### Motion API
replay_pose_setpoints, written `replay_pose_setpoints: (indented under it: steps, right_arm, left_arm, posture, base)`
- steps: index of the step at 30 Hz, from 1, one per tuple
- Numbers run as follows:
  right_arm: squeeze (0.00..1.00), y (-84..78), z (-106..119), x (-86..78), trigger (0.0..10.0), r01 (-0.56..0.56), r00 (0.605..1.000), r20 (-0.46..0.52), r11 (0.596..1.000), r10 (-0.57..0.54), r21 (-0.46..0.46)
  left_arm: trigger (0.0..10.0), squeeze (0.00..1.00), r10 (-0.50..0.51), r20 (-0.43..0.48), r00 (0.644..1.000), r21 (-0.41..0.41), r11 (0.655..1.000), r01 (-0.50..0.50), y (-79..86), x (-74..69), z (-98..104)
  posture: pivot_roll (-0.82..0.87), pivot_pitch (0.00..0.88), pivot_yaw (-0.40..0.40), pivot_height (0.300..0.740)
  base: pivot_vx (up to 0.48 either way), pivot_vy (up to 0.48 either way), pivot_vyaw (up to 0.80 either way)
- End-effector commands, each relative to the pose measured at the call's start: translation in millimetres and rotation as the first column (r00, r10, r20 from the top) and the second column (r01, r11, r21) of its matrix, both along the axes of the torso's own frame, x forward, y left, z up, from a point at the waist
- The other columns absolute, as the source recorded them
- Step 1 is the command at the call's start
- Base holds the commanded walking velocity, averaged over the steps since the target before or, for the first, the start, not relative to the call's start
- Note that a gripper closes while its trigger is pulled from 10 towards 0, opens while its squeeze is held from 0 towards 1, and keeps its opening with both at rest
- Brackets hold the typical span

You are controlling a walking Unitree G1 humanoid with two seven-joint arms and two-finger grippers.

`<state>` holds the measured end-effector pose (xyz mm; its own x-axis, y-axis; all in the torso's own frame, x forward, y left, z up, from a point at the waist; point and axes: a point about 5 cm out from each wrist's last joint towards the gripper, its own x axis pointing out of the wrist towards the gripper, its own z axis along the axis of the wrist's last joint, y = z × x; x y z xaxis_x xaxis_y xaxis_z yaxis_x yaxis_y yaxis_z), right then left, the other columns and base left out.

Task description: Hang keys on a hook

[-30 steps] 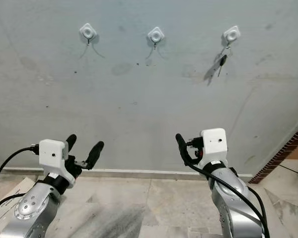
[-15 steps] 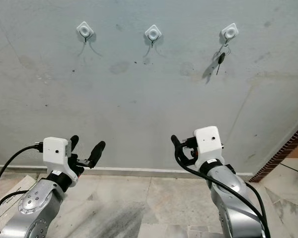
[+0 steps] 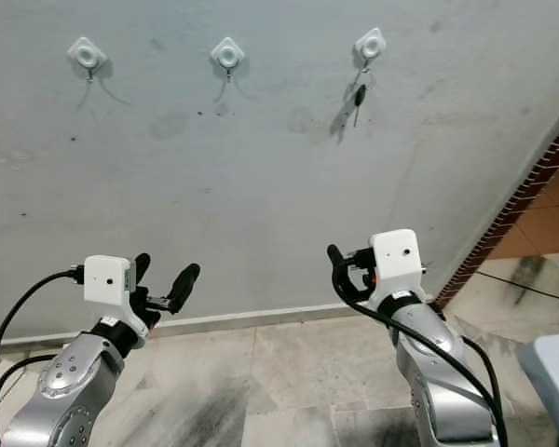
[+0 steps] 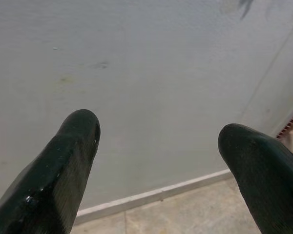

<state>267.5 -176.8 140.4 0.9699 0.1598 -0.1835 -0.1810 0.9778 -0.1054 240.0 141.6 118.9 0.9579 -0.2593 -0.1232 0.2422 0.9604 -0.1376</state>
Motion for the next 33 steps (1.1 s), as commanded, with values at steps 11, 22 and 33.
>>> replay_pose_setpoints:
  steps: [11,22,33]
  right_arm:
    - [0.0,5.4,0.6,-2.4,10.0,-0.044,0.998,-0.039,0.997,0.047,0.066]
    - [0.0,7.5,1.2,0.2,10.0,-0.041,0.998,-0.04,0.995,0.045,0.086]
    - [0.0,9.8,1.4,1.7,10.0,-0.037,0.999,-0.033,0.996,0.039,0.081]
  left_arm:
    - [10.0,0.0,-0.023,-0.016,1.0,-0.007,1.0,0.023,-1.4,3.1,0.9]
    - [10.0,0.0,-0.019,-0.005,1.0,0.022,1.0,0.019,-1.6,4.0,1.8]
    - [10.0,0.0,-0.041,-0.024,0.999,0.02,0.999,0.041,-4.4,4.0,-0.1]
  posture:
    - [-0.05,0.047,0.023,0.74]
    - [-0.04,0.047,0.025,0.74]
    - [-0.04,0.049,0.027,0.74]
  base:
    - [0.0,0.0,-0.75]
    - [0.0,0.0,-0.75]
    - [0.0,0.0,-0.74]
